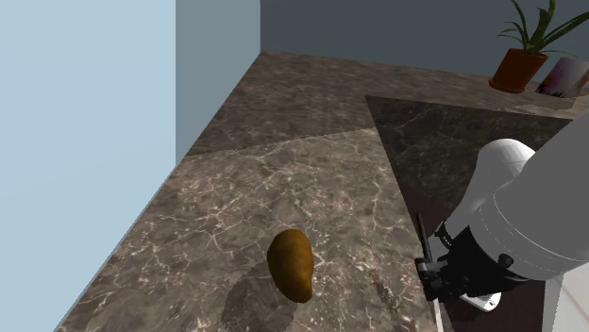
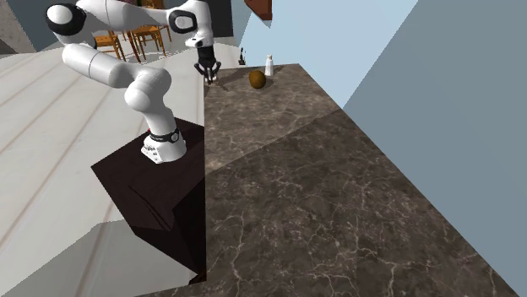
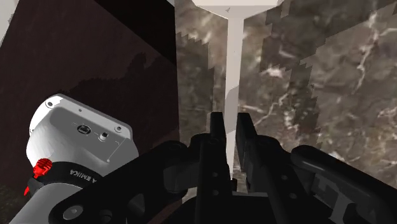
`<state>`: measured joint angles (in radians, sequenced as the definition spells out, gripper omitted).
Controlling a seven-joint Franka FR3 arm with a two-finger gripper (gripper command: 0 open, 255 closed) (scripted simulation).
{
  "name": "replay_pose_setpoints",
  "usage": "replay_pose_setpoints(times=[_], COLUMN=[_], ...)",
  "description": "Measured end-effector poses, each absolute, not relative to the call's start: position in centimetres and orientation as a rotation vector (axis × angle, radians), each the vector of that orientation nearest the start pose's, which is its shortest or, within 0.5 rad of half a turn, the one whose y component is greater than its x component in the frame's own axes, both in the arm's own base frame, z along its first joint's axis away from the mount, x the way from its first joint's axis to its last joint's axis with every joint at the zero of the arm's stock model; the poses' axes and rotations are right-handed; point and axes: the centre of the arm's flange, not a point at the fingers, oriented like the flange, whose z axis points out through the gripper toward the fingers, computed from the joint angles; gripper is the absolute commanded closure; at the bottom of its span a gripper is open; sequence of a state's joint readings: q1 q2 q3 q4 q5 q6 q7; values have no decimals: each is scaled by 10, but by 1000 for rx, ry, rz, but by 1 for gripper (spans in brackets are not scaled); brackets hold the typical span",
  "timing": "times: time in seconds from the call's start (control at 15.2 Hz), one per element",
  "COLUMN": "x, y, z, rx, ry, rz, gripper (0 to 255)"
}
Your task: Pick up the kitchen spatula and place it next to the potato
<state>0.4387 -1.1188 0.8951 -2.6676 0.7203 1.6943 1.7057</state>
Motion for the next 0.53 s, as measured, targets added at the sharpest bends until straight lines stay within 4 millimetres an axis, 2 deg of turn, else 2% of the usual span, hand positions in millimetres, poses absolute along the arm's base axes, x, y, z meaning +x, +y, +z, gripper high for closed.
replay_pose_setpoints(times=[0.2, 0.53], x=[28, 27], y=[326, 325], z=[401, 398], rx=[-2860, -2859], ry=[1366, 1366], rz=[-95, -95], gripper=[255, 255])
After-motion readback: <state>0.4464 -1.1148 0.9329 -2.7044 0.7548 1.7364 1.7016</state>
